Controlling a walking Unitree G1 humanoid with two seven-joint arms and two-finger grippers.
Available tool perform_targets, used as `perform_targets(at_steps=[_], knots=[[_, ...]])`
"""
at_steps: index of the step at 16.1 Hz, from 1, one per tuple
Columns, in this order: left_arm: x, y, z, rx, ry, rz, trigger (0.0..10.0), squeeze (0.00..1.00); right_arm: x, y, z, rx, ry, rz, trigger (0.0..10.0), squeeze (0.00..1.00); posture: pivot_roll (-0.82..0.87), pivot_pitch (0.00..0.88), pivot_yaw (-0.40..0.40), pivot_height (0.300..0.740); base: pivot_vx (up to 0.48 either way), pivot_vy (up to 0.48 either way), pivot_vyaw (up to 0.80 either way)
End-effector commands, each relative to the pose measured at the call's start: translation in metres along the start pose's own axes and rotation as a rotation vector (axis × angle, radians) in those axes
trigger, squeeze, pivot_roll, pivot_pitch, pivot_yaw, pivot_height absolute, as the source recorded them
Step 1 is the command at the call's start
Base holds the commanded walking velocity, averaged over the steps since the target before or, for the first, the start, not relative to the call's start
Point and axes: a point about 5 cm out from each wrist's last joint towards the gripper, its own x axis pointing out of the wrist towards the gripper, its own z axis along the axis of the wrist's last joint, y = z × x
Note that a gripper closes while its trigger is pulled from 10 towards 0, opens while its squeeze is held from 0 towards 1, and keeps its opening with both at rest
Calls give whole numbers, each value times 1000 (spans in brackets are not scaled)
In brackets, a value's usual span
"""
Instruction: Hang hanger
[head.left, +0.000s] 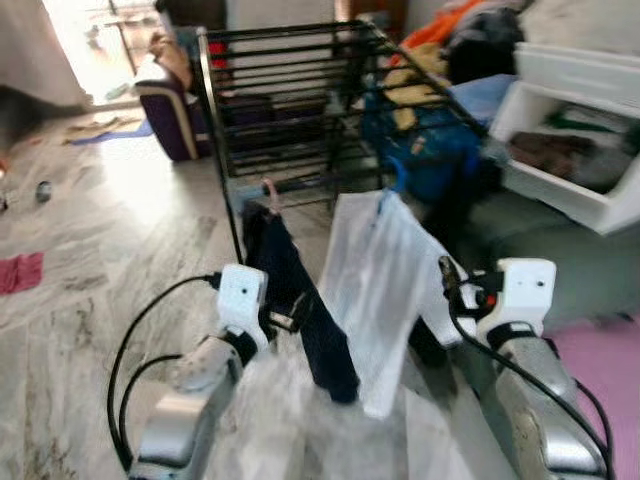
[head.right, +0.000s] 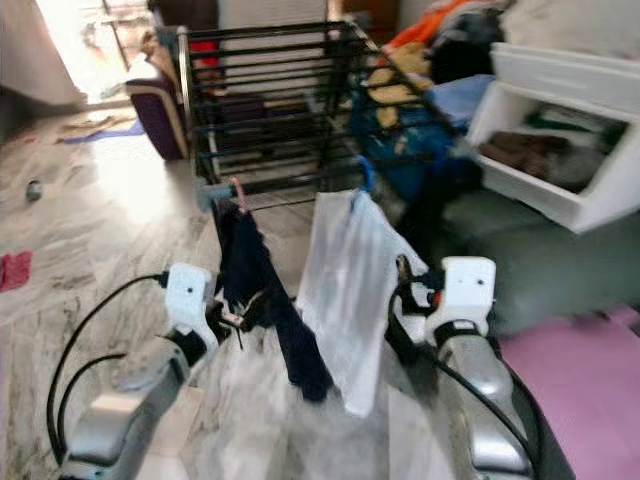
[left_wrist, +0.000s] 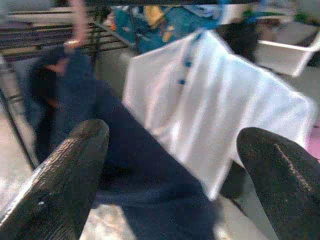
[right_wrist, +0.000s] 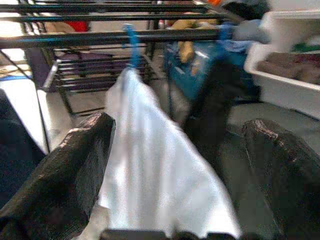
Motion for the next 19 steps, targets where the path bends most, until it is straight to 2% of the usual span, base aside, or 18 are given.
perform_targets(at_steps=[1,9,12,13,15,17,19], knots=[[4,-1,4,9,-12,3,10000,0,1,0,7,-20,-31,12,10000,0,-51,0,0,740,442,0,0],[6,-1,6,11,-7,2,10000,0,2,3,2,-9,2,41,10000,0,-48,0,2,740,436,0,0],[4,3,5,5,-1,42,10000,0,0,4,0,-9,22,62,10000,0,-48,4,1,740,0,0,0],[2,6,5,10,-2,68,10000,0,-2,8,-7,-31,71,114,10000,0,-48,11,-1,740,0,0,0],[2,8,5,6,2,76,10000,0,-6,12,-12,-15,96,167,10000,0,-48,23,-2,740,0,0,0],[3,8,6,5,4,81,10000,0,-5,14,-10,-29,87,180,10000,0,-54,32,0,740,0,0,0],[5,5,7,15,4,74,10000,0,-2,15,-5,-55,73,191,10000,0,-56,41,2,740,0,0,800]])
